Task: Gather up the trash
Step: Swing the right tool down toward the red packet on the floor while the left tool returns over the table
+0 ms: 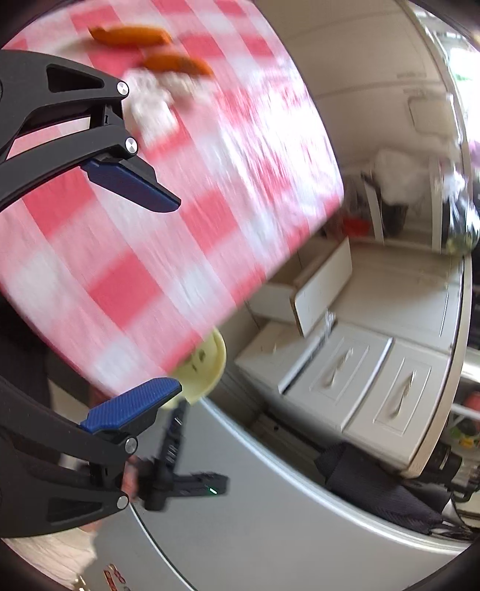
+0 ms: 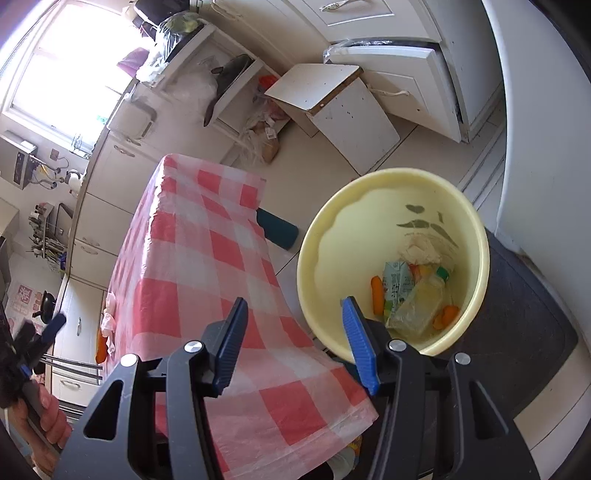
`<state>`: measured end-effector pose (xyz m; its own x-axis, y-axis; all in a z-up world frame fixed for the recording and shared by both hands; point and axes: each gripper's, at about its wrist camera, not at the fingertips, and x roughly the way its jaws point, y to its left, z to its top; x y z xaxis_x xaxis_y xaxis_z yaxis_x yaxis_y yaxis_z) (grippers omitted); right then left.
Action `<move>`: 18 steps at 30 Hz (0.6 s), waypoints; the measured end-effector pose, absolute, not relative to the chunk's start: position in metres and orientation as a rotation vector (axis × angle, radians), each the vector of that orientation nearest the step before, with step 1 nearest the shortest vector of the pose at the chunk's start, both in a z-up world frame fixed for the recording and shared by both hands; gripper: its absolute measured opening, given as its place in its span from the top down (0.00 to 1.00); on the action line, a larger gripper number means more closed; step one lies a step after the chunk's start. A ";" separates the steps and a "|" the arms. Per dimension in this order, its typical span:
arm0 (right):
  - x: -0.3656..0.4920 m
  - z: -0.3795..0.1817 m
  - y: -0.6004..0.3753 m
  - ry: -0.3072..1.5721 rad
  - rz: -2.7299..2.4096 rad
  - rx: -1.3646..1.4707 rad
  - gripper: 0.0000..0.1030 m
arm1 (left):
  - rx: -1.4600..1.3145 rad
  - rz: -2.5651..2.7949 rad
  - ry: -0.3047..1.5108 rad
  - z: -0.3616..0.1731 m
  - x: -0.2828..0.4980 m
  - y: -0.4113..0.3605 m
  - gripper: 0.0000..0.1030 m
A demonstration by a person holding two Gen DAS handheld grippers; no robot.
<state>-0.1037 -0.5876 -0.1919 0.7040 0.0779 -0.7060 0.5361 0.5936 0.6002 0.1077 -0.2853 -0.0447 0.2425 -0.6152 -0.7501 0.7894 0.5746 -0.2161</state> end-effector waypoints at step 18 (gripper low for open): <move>0.228 -0.333 -0.679 1.262 -0.373 0.931 0.28 | -0.052 -0.814 0.836 -0.074 0.202 -0.155 0.14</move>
<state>0.2283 -0.6791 -0.3335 0.3063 0.2397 -0.9213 0.7019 0.5969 0.3887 0.2019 -0.1547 -0.0744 0.3931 -0.6604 -0.6398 0.6220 0.7035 -0.3439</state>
